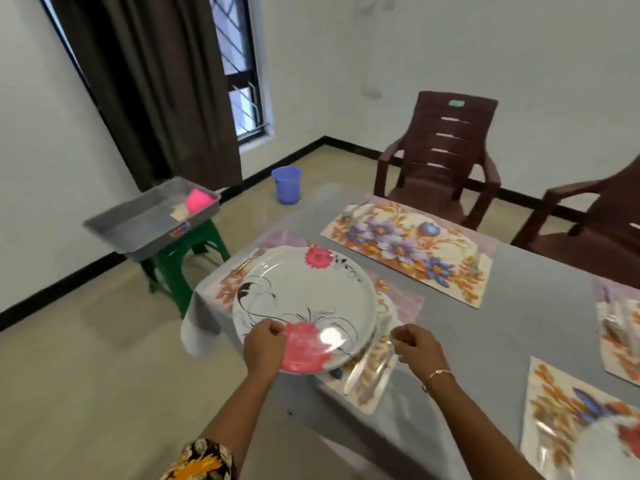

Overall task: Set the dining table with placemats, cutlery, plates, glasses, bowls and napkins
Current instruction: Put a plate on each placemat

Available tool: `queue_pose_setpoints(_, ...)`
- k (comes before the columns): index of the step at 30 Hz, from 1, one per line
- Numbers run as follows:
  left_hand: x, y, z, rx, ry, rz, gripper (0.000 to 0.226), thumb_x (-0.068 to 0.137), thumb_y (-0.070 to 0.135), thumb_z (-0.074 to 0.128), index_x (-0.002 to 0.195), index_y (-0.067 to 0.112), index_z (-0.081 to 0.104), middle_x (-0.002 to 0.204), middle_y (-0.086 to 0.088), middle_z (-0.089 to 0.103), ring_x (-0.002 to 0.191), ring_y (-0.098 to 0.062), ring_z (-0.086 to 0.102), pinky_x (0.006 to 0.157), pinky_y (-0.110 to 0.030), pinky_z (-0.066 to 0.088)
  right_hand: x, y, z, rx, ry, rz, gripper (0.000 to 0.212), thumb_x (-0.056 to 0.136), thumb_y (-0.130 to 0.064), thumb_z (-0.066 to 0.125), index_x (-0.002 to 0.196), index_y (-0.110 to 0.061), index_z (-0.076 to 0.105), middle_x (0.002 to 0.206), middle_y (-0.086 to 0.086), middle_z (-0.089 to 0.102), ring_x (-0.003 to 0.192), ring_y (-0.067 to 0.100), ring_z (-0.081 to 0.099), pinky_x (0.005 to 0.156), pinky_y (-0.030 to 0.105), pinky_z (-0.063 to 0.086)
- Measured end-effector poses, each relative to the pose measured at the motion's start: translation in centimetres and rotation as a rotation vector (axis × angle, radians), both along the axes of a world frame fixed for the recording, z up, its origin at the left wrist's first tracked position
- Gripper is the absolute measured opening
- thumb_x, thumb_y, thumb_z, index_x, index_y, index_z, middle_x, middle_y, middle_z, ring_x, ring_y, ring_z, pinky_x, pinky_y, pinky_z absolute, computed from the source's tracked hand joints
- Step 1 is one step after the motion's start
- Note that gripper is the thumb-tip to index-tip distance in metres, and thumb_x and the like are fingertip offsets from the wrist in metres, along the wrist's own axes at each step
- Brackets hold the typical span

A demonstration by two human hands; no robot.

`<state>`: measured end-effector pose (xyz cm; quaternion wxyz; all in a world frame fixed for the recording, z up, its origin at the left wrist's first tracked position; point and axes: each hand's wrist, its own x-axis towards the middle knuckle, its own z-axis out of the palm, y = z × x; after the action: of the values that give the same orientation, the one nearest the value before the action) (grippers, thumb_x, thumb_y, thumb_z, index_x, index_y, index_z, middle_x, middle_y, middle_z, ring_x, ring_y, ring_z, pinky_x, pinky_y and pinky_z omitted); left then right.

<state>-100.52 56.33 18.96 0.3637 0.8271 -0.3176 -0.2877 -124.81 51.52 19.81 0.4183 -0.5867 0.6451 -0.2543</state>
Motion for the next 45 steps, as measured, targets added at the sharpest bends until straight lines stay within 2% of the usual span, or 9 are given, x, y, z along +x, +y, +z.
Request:
queue_pose_setpoints(9,10.7,-3.6,-1.4,0.139,-0.066,0.061,0.019,0.088,-0.002,0.049,0.102,-0.001,0.061,0.101,-0.017,0.061,0.091,-0.033,0.058,0.066,-0.031,0.04,6.9,-5.9,-1.2,0.059,0.257,-0.169,0.034,0.086,-0.003,0.058,0.12,0.002,0.056,0.12,0.019,0.059,0.108,0.033,0.055,0.092,0.033,0.04)
queue_pose_setpoints(12,11.4,-4.6,-1.4,0.212,-0.049,-0.058,0.017,0.084,-0.004,0.051,0.095,0.004,0.061,0.091,-0.013,0.063,0.083,-0.028,0.058,0.063,-0.029,0.041,7.6,-6.5,-1.5,0.096,0.306,-0.155,0.005,0.084,0.0,0.057,0.084,-0.005,0.059,0.086,0.017,0.061,0.082,0.025,0.052,0.074,0.032,0.04)
queue_pose_setpoints(17,12.0,-5.8,-1.6,0.235,-0.033,-0.063,0.014,0.083,-0.004,0.05,0.09,0.007,0.055,0.079,-0.007,0.056,0.076,-0.025,0.055,0.063,-0.033,0.046,8.1,-7.8,-2.4,0.13,0.39,-0.234,0.04,0.082,0.003,0.056,0.052,-0.015,0.037,0.056,0.001,0.039,0.059,0.021,0.042,0.05,0.023,0.026)
queue_pose_setpoints(23,11.8,-6.7,-1.5,0.291,-0.067,-0.013,0.017,0.088,0.002,0.05,0.103,0.003,0.058,0.101,-0.014,0.064,0.086,-0.028,0.059,0.066,-0.031,0.044,8.5,-8.5,-2.7,0.171,0.306,-0.361,0.005,0.08,-0.005,0.065,0.076,-0.002,0.066,0.074,0.015,0.064,0.072,0.029,0.052,0.069,0.029,0.039)
queue_pose_setpoints(26,12.0,-7.1,-1.5,0.305,-0.065,-0.003,0.008,0.087,0.005,0.056,0.093,0.004,0.061,0.093,-0.014,0.068,0.086,-0.03,0.065,0.068,-0.033,0.052,8.5,-8.8,-2.7,0.215,0.241,-0.408,0.02,0.077,-0.005,0.067,0.095,0.003,0.07,0.093,0.023,0.069,0.077,0.033,0.058,0.073,0.032,0.045)
queue_pose_setpoints(30,12.5,-7.5,-1.0,0.328,0.023,0.001,0.013,0.081,0.001,0.062,0.075,0.008,0.053,0.073,-0.009,0.06,0.074,-0.027,0.062,0.071,-0.035,0.052,7.8,-10.0,-2.9,0.325,0.187,-0.442,0.023,0.076,-0.002,0.067,0.093,0.011,0.063,0.085,0.019,0.064,0.085,0.035,0.061,0.083,0.042,0.052)
queue_pose_setpoints(35,13.5,-7.0,0.1,0.291,0.321,0.042,0.021,0.079,-0.009,0.063,0.07,0.005,0.049,0.065,-0.011,0.052,0.057,-0.02,0.05,0.057,-0.03,0.047,7.7,-10.4,-1.8,0.313,0.167,-0.353,0.012,0.086,-0.004,0.057,0.087,0.006,0.063,0.065,0.008,0.051,0.066,0.022,0.047,0.057,0.009,0.039)
queue_pose_setpoints(41,16.2,-6.3,2.7,0.151,0.466,0.093,0.011,0.08,-0.011,0.063,0.081,-0.003,0.055,0.074,-0.017,0.062,0.066,-0.028,0.062,0.056,-0.034,0.055,10.4,-11.3,1.0,0.142,0.043,-0.341,0.025,0.088,0.0,0.052,0.109,0.012,0.059,0.1,0.026,0.059,0.086,0.03,0.049,0.084,0.041,0.043)
queue_pose_setpoints(45,19.7,-6.1,4.6,0.045,0.51,0.116,0.012,0.084,-0.01,0.057,0.076,-0.001,0.055,0.068,-0.014,0.062,0.059,-0.022,0.06,0.042,-0.023,0.05,15.3,-13.0,3.2,0.065,0.007,-0.293,0.024,0.091,-0.002,0.049,0.107,0.014,0.058,0.101,0.026,0.059,0.085,0.027,0.047,0.08,0.04,0.04)
